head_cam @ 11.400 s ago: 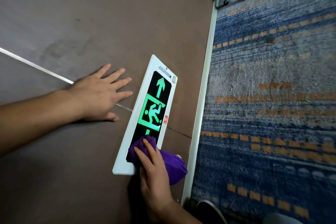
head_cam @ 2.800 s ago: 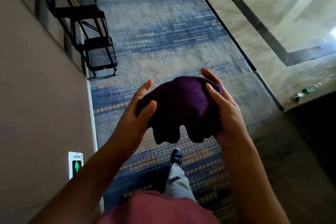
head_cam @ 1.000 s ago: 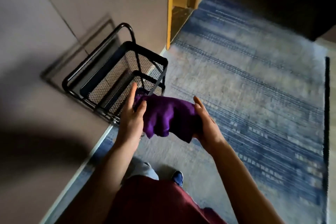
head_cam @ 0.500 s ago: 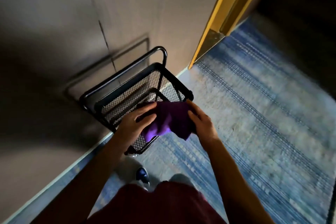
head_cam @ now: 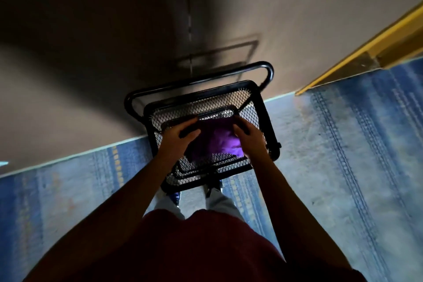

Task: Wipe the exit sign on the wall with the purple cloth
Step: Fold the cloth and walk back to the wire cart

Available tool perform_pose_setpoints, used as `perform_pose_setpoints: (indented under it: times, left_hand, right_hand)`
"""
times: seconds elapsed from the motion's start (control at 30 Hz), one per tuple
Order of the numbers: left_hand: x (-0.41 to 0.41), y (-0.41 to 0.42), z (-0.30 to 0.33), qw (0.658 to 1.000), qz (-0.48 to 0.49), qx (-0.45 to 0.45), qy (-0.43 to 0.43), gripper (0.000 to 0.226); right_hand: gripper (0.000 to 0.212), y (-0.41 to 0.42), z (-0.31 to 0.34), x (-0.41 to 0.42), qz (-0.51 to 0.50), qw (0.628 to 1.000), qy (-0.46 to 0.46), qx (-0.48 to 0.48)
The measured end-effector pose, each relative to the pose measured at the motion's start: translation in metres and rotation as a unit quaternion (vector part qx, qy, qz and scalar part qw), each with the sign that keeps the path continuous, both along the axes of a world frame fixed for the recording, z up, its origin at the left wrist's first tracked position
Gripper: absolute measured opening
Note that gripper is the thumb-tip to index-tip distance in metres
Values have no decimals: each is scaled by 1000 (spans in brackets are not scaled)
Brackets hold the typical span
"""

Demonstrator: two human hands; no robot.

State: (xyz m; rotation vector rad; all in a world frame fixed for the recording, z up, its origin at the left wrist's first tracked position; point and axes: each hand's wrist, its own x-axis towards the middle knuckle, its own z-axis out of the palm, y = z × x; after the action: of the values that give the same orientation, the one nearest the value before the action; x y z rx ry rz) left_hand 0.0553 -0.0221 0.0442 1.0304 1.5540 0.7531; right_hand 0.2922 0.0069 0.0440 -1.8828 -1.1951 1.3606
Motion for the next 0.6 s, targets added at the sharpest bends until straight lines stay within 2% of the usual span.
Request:
perform_pose_setpoints:
  times: [0.17, 0.3, 0.6]
  left_hand:
    - [19, 2, -34, 997, 10, -63, 54, 50]
    - [30, 11, -49, 992, 10, -73, 104, 53]
    - [31, 10, -70, 982, 2, -85, 171, 59]
  right_hand:
    - [47, 30, -33, 12, 148, 984, -97, -19]
    - [50, 49, -49, 13, 181, 976, -106, -52]
    - [49, 46, -70, 10, 240, 950, -197, -7]
